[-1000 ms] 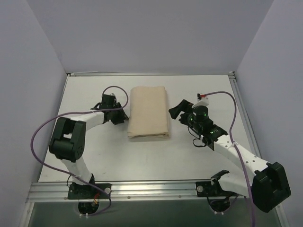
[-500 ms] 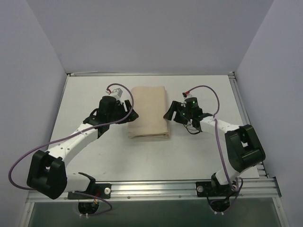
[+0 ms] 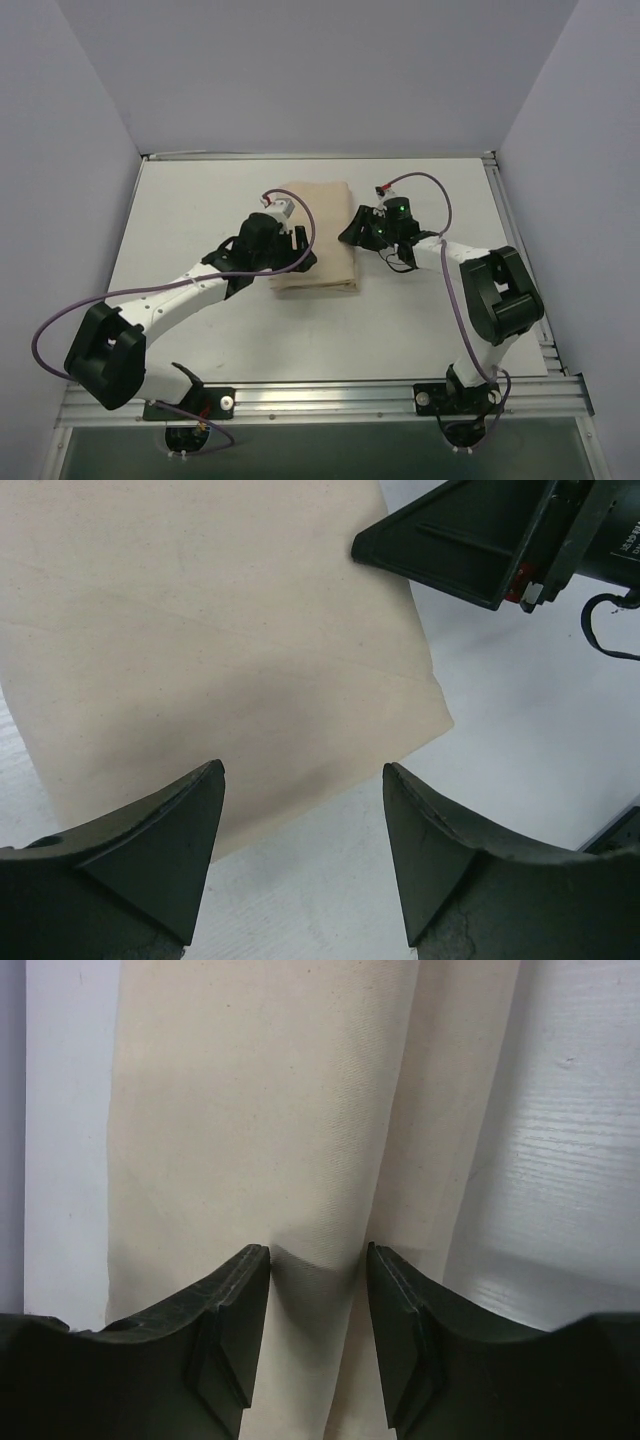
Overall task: Open and lay out the surgical kit
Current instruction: Open the surgical kit at the center of the board.
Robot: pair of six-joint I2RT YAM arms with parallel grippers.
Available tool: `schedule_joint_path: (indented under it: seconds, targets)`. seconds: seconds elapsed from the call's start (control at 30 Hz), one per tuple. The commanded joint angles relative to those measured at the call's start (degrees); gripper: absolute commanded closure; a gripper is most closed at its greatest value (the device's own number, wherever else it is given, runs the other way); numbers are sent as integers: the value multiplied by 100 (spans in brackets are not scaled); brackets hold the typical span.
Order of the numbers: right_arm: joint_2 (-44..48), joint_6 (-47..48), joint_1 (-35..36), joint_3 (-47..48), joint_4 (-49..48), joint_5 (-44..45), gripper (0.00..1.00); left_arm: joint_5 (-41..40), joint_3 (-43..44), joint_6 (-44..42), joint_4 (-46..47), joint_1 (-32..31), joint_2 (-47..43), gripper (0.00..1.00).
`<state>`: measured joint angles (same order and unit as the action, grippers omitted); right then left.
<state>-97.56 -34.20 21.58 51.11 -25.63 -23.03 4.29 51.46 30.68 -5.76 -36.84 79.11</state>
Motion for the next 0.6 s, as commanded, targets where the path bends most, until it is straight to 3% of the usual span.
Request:
schedule_joint_path:
  seconds: [0.0, 0.13, 0.27, 0.57]
  targets:
    - [-122, -78, 65, 285, -329, -404, 57, -350, 364, -114, 251, -69, 78, 27]
    - [-115, -209, 144, 400, -434, -528, 79, -377, 400, -141, 250, -121, 96, 24]
    - [123, -640, 153, 338, -619, -668, 95, -596, 408, -369, 391, -280, 122, 12]
    - [149, -1651, 162, 488, -566, -659, 100, -1009, 1164, -739, 357, -921, 833, 6]
